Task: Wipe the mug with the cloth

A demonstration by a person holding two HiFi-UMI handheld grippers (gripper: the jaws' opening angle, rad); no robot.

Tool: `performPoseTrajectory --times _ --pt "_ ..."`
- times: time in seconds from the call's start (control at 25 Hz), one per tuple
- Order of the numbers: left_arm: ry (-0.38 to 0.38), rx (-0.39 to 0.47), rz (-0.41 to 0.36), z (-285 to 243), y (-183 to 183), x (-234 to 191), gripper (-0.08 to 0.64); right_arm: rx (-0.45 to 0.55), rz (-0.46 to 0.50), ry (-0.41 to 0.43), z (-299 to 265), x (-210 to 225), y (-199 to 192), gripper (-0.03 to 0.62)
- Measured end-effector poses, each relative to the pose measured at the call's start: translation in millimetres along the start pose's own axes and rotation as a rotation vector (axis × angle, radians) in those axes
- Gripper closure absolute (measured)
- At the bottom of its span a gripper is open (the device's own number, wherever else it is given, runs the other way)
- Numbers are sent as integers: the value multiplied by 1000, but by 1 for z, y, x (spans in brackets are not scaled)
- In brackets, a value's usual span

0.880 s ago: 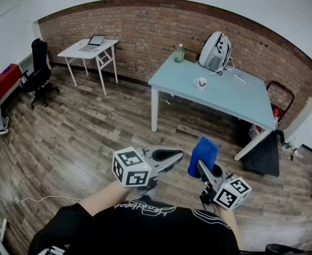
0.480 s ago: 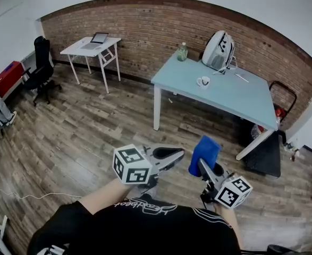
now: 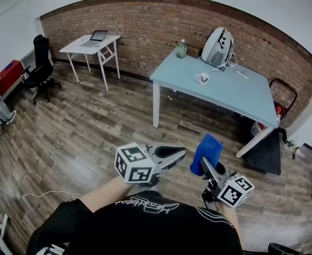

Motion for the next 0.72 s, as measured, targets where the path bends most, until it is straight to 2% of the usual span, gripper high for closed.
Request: performPoseTrajectory --times 0.16,0.4,0.56,0.72 --pt "12 -9 -7 -6 -4 -17 552 -4 -5 -17 -6 16 -2 531" --pt "22 5 29 -13 -5 -71 552 -23 -15 -31 -48 50 -8 531" --pt "33 17 74 -32 -7 -138 552 -51 -20 -47 -96 94 -11 531" --pt "33 3 127 -60 1 -232 552 -51 -55 -90 -163 156 -11 531"
Point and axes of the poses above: the fingertips, and each gripper's own axes: z backward along the fingers, x to its right, y out of its top, the point moved 8 cm from there along z, backward along the fingers, and after that the axes turned 8 degrees about x, right-handed, at the moved point
